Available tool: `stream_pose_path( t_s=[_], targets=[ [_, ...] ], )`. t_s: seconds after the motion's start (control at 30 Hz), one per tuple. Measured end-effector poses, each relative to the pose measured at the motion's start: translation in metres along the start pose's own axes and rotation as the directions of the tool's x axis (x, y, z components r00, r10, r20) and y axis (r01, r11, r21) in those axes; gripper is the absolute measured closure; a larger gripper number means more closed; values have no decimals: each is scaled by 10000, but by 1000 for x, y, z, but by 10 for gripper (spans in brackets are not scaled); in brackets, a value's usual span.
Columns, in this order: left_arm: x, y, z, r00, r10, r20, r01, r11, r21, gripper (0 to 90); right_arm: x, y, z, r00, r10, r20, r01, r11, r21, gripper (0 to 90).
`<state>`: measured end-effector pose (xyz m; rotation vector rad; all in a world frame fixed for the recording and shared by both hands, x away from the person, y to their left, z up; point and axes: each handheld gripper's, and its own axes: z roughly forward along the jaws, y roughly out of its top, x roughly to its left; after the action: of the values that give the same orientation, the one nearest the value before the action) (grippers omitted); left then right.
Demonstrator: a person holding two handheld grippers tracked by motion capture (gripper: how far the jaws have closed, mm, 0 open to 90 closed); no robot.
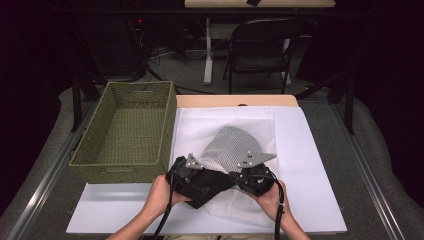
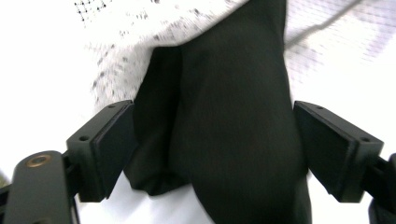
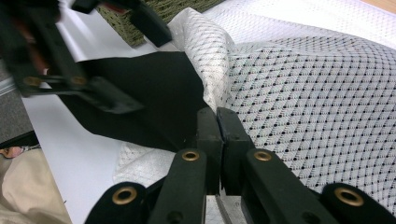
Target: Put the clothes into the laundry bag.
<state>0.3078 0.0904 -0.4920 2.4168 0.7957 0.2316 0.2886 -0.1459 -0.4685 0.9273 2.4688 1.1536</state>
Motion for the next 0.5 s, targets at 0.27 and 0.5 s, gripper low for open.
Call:
stream_pose_path(
  t_s=[0.27, 0.5],
  targets=[
    [-4, -22, 9, 9999, 105, 95, -105, 9999, -42, 258, -1, -1, 2, 10000, -14, 12, 14, 9999, 120, 886],
    [-2, -20, 23, 9983, -130, 568, 160, 9984, -534, 749, 2, 0, 2, 10000, -61, -30, 61, 9999, 93, 887]
  ],
)
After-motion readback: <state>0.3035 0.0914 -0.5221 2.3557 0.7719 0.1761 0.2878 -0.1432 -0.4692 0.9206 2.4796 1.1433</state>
